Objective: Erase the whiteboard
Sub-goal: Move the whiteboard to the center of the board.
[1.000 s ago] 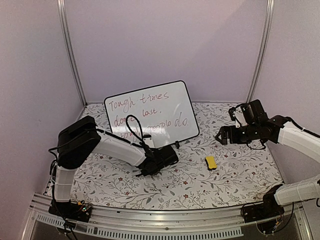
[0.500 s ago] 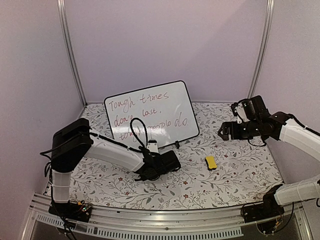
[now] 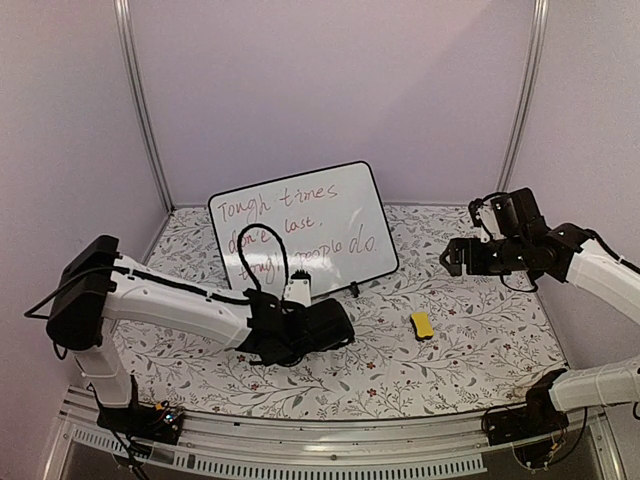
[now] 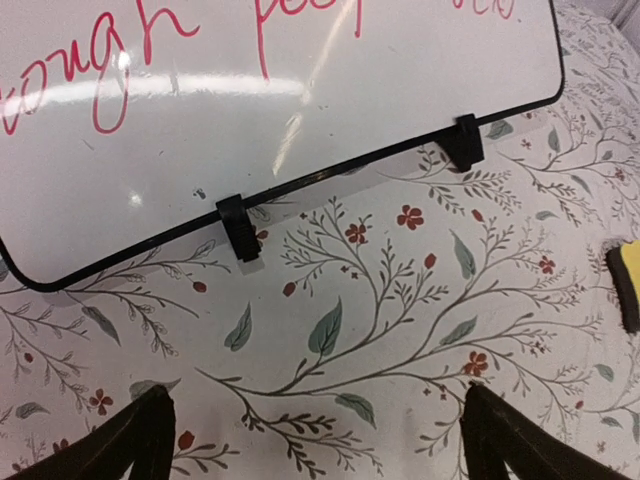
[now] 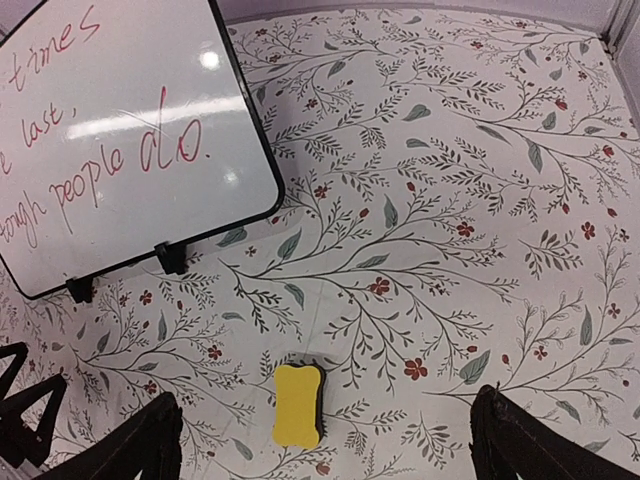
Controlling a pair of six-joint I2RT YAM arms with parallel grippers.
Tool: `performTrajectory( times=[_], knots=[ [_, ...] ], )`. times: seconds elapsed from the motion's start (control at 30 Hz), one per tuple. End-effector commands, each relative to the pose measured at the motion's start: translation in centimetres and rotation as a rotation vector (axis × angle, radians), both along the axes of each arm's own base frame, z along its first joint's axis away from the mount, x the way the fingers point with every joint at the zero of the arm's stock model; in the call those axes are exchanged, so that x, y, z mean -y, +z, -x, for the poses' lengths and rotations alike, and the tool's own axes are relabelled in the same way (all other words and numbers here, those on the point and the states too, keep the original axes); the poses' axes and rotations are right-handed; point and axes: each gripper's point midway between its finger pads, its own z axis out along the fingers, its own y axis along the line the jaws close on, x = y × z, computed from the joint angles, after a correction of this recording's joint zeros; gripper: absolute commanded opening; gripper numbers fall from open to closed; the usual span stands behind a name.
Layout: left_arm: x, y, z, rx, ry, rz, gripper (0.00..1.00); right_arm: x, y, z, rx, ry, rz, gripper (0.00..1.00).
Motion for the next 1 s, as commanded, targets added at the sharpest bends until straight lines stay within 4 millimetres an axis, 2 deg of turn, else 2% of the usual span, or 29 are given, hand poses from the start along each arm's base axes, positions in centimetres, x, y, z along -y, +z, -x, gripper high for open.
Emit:
performTrajectory(
  times=[0.0,0.2,0.33,0.4,0.53,0.73,0.87,0.93,0.97],
  knots=[
    [-0.2,2.4,1.1,0.04,-0.029,-0.003,1.0,-1.1,0.7,0.3,0.02,0.044,-0.056,0.99],
    [-0.3,6.1,1.6,0.09,-0.046,0.055,1.0,-1.0,0.3,0.0,0.006,0.039,-0.033,0.99],
    [-1.2,9.7,1.6,0.135,-0.079,0.084,1.0,-0.4,0.0,0.0,0.01,0.004,-0.028,0.99],
    [-2.3,11.3,1.3,0.146,-0.077,0.088,1.0,-0.5,0.1,0.0,0.011,0.005,-0.031,0.99],
    [-6.3,14.9,0.3,0.174,-0.059,0.12,1.0,-1.3,-0.5,0.1,-0.017,0.063,-0.027,0.99],
    [-15.0,20.9,-3.0,0.317,-0.003,0.307,1.0,-2.8,-2.4,0.3,-0.074,0.138,-0.041,0.99],
    [-19.7,23.0,-5.2,0.444,0.025,0.334,1.0,-3.9,-2.5,0.3,-0.07,0.181,-0.074,0.99],
    [-22.1,22.5,-6.9,0.473,0.07,0.344,1.0,-4.2,-2.9,0.1,-0.079,0.178,-0.067,0.99],
    [-22.2,22.2,-7.6,0.472,0.038,0.374,1.0,-4.3,-3.4,0.1,-0.09,0.176,-0.055,0.99]
  ],
)
